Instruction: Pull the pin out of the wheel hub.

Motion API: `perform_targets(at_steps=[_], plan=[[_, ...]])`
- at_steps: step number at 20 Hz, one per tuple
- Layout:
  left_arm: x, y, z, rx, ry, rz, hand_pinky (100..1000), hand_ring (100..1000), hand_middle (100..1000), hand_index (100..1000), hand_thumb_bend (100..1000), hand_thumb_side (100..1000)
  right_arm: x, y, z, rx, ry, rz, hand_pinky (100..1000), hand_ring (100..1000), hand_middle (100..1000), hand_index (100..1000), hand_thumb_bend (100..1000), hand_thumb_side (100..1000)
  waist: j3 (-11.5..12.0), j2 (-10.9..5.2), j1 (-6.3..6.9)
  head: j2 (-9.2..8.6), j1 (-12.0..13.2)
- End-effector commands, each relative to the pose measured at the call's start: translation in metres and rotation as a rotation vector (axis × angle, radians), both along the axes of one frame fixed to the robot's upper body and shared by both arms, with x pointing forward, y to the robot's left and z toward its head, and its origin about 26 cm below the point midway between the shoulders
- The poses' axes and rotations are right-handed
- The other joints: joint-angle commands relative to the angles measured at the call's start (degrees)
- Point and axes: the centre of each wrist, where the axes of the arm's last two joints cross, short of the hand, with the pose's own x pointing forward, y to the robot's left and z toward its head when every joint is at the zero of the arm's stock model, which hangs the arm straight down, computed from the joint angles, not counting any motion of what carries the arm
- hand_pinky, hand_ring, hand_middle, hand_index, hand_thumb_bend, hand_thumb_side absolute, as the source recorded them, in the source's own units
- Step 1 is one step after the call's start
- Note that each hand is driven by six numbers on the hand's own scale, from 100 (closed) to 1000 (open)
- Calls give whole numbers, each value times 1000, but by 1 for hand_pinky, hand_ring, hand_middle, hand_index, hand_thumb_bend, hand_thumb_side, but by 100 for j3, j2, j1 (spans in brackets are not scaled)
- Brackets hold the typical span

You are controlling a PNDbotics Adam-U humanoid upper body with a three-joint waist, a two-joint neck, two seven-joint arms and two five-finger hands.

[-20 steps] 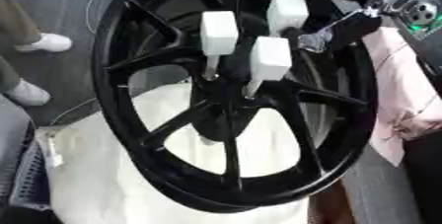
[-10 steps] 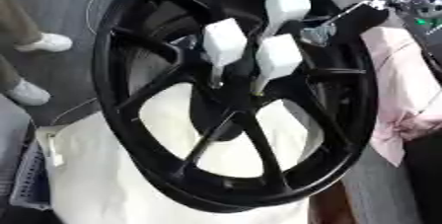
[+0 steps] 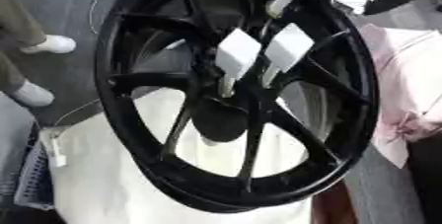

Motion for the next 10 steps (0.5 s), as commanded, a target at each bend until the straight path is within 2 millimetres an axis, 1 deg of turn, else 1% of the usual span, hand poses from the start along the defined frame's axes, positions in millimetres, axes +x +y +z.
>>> perform_targets(at_steps=[1, 3, 6, 8, 10], plan=[[-2, 3, 9, 8, -30, 8, 517, 734, 663, 761, 100, 685, -15, -38, 23, 120, -2, -88, 636, 422, 140, 359, 100, 403, -22, -174, 73, 31, 3], [-3, 4, 10, 3, -35, 15, 517, 734, 663, 761, 100, 684, -24, -63, 20, 189, 11, -160, 636, 422, 141, 360, 100, 415, -42, -166, 97, 8, 19], [-3, 5, 11, -2, -47, 22, 518, 735, 663, 761, 100, 679, -46, -93, 8, 261, -5, -261, 644, 425, 145, 364, 100, 383, -54, -123, 148, -89, 18], [-3, 5, 12, -5, -58, 26, 518, 735, 663, 761, 100, 676, -63, -104, -6, 282, -30, -308, 652, 429, 149, 368, 100, 355, -51, -80, 186, -168, 13], [-4, 6, 14, -8, -69, 33, 518, 735, 663, 761, 100, 674, -84, -110, -25, 288, -67, -371, 663, 436, 156, 375, 100, 288, -50, -29, 233, -248, 15]])
